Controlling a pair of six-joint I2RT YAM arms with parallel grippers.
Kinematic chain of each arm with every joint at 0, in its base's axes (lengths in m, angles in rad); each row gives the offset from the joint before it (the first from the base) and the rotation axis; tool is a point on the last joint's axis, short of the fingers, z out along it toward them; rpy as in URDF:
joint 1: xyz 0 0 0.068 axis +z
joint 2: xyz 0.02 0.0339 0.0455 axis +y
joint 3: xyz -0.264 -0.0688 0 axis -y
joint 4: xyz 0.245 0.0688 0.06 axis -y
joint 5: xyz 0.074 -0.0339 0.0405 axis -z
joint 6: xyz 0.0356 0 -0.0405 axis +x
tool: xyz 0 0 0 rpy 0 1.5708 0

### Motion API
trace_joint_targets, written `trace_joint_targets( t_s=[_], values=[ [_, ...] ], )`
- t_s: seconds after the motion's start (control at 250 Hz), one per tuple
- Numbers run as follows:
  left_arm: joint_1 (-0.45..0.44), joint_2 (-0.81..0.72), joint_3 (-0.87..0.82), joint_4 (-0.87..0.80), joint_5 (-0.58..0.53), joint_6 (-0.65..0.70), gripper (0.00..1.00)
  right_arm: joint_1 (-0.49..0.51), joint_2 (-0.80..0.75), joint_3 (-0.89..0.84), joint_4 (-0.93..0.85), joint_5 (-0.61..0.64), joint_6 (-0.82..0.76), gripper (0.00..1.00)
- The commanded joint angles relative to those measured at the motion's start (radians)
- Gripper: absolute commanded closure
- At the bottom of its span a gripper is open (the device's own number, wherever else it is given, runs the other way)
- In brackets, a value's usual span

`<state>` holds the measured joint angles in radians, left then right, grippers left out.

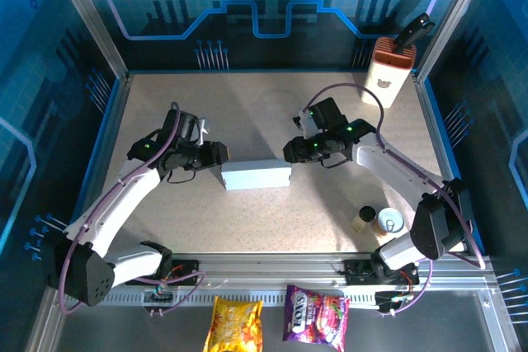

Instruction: Fold the paper box

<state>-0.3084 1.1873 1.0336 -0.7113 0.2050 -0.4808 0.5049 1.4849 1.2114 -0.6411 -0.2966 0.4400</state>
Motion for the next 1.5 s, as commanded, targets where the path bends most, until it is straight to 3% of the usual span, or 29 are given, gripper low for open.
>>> trace_joint_targets(
  t_s=[0.0, 0.404, 0.883, 1.143, 1.498],
  values=[
    [0.010, 0.036, -0.006, -0.037, 0.000, -0.001, 0.50, -0.038, -0.011, -0.030, 0.001, -0.060, 0.038, 0.54],
    [0.014, 0.108, -0.063, 0.061, 0.097, -0.031, 0.40, -0.067, 0.078, -0.082, 0.124, -0.243, 0.096, 0.45],
    [0.018, 0.141, -0.063, 0.170, 0.180, -0.075, 0.37, -0.057, 0.090, -0.062, 0.175, -0.298, 0.128, 0.39],
    [0.017, 0.181, 0.026, 0.237, 0.182, -0.073, 0.28, -0.058, 0.104, 0.033, 0.197, -0.232, 0.125, 0.34],
    [0.024, 0.412, 0.207, 0.309, 0.144, 0.091, 0.25, -0.069, 0.306, 0.249, 0.170, -0.138, 0.027, 0.33]
  ],
)
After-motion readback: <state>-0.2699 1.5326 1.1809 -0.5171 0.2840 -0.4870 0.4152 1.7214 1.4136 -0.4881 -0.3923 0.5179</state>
